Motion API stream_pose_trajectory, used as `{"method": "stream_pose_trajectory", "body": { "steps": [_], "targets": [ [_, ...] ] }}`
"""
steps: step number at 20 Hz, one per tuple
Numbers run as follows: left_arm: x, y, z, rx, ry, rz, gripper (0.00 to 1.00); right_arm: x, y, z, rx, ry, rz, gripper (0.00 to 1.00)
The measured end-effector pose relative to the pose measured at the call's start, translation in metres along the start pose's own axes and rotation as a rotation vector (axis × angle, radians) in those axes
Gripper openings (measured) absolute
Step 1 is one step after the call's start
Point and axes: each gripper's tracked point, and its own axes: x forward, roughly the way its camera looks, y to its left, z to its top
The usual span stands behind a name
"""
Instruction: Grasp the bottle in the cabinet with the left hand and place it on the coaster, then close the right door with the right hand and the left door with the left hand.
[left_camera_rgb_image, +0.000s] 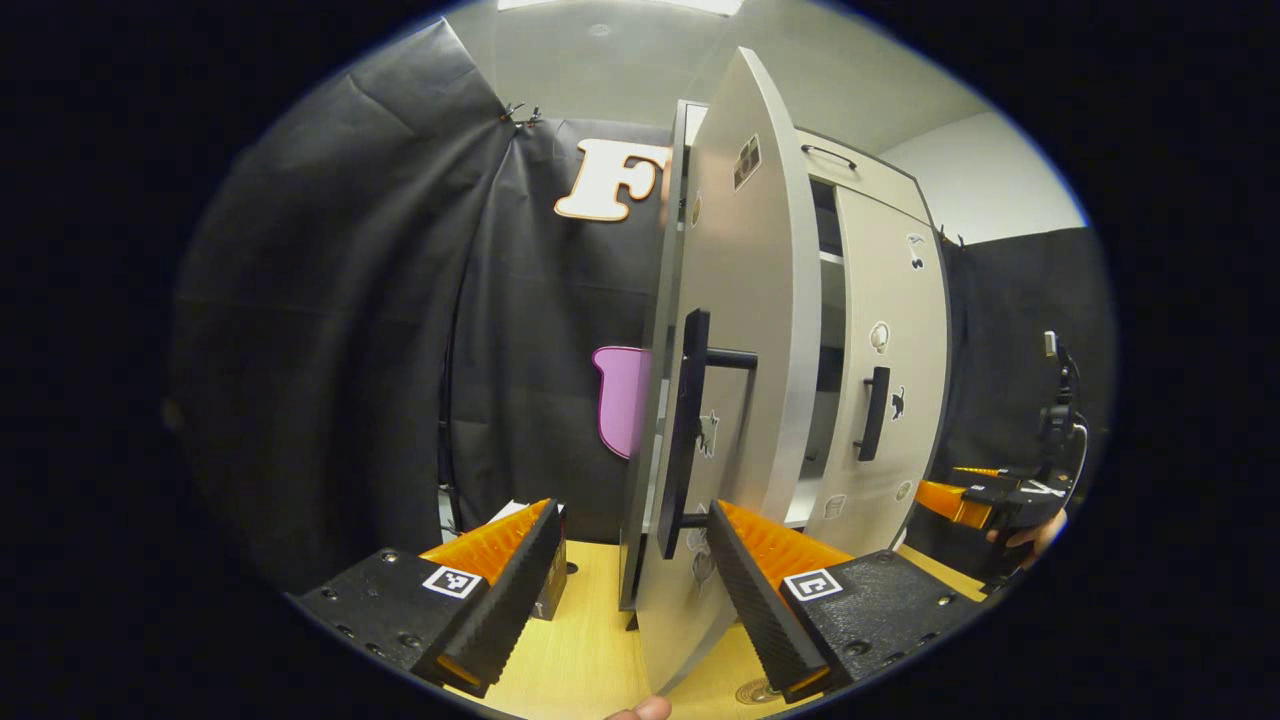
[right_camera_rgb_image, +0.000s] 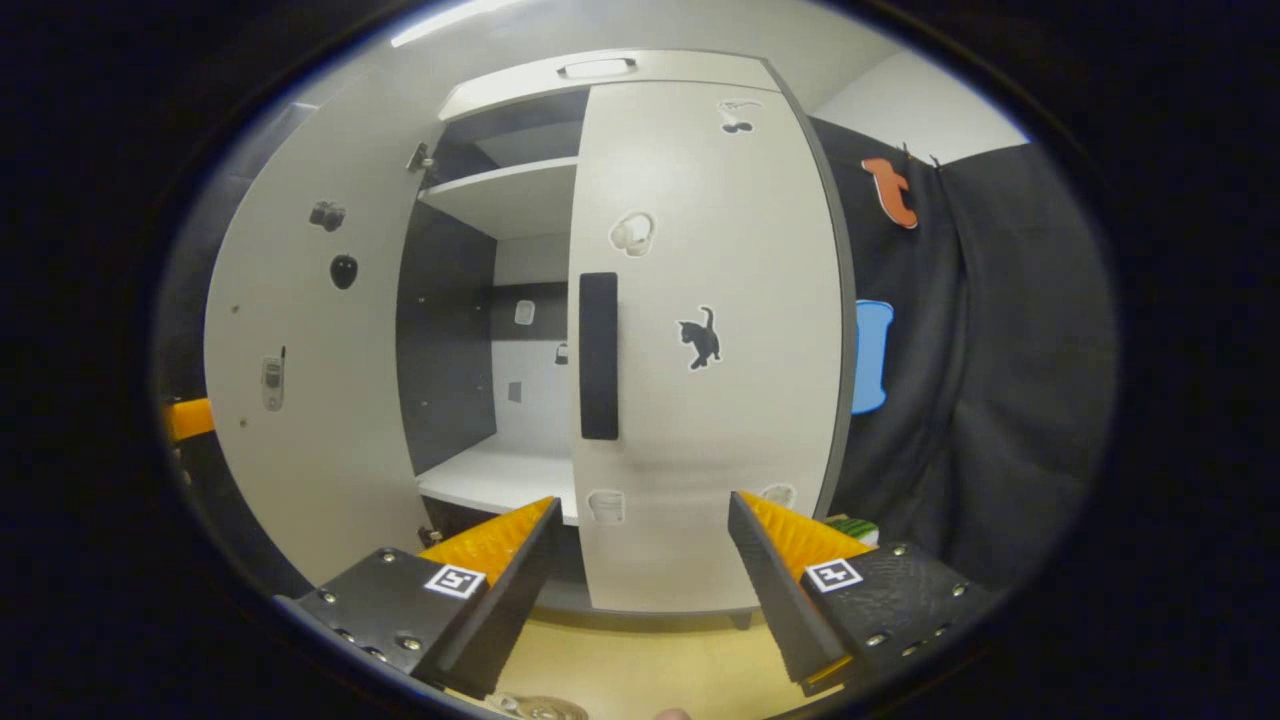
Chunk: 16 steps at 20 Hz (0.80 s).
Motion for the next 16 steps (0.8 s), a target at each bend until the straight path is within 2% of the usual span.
{"method": "stream_pose_trajectory", "body": {
  "steps": [7, 10, 15, 16],
  "targets": [
    [0.009, -0.039, -0.003, 0.008, 0.007, -0.046, 0.94, -0.016, -0.009, -0.011, 0.023, 0.022, 0.012, 1.00],
    [0.015, -0.052, -0.004, 0.031, -0.001, -0.057, 0.94, -0.021, -0.021, -0.010, 0.048, 0.023, 0.001, 1.00],
    [0.026, -0.073, -0.011, 0.009, 0.015, -0.068, 0.94, -0.025, -0.043, -0.013, 0.074, 0.034, -0.028, 1.00],
    [0.029, -0.077, -0.011, 0.011, 0.012, -0.072, 0.89, -0.026, -0.047, -0.012, 0.079, 0.034, -0.031, 1.00]
  ]
}}
